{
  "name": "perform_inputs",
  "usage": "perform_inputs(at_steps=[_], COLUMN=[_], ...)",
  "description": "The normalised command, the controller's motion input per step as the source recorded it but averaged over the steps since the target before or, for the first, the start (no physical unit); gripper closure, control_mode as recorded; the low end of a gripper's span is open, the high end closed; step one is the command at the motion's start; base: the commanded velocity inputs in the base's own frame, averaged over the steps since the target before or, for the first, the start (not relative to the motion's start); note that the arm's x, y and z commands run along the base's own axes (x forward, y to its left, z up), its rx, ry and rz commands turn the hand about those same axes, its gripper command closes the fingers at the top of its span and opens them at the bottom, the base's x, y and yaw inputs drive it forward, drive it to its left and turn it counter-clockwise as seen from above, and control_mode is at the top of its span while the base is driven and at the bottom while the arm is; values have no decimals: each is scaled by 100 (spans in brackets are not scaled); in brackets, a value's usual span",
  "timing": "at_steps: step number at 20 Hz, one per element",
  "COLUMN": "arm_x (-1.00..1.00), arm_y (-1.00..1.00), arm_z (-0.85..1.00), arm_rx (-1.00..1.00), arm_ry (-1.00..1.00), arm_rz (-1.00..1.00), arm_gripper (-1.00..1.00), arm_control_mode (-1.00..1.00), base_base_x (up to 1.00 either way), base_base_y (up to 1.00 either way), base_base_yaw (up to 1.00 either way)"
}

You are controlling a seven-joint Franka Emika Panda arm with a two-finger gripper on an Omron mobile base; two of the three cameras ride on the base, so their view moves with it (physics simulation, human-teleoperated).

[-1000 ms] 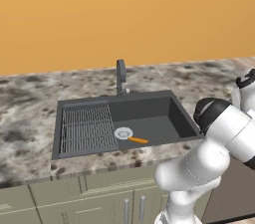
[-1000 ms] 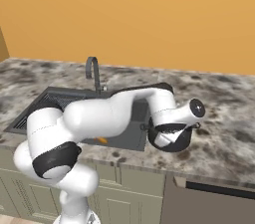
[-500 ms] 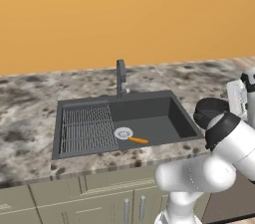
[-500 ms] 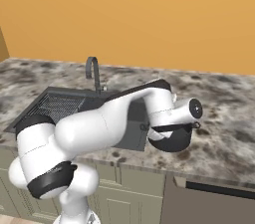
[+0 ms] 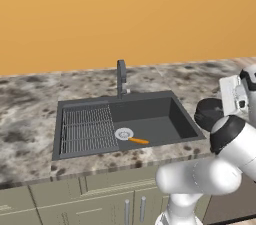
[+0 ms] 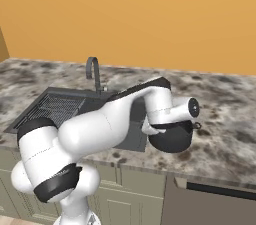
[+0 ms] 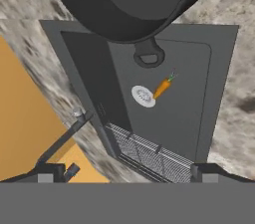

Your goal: Dump the carrot from the pot into the sink. Then turn on the water and wash the carrot. Then turn off the water and put the carrot back in the pot.

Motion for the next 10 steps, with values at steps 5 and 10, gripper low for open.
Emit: perform_inputs(at_steps=[5,10], arm_x=[21,13], arm_y=[17,39], arm_z=[5,0], arm_rx=[11,7], arm_ry=[0,0], arm_rz=[9,2], arm_gripper=[-100,-100], arm_control_mode=[-100,-100], base_base_x=[0,0], base_base_y=[0,0], base_base_yaw=[0,0])
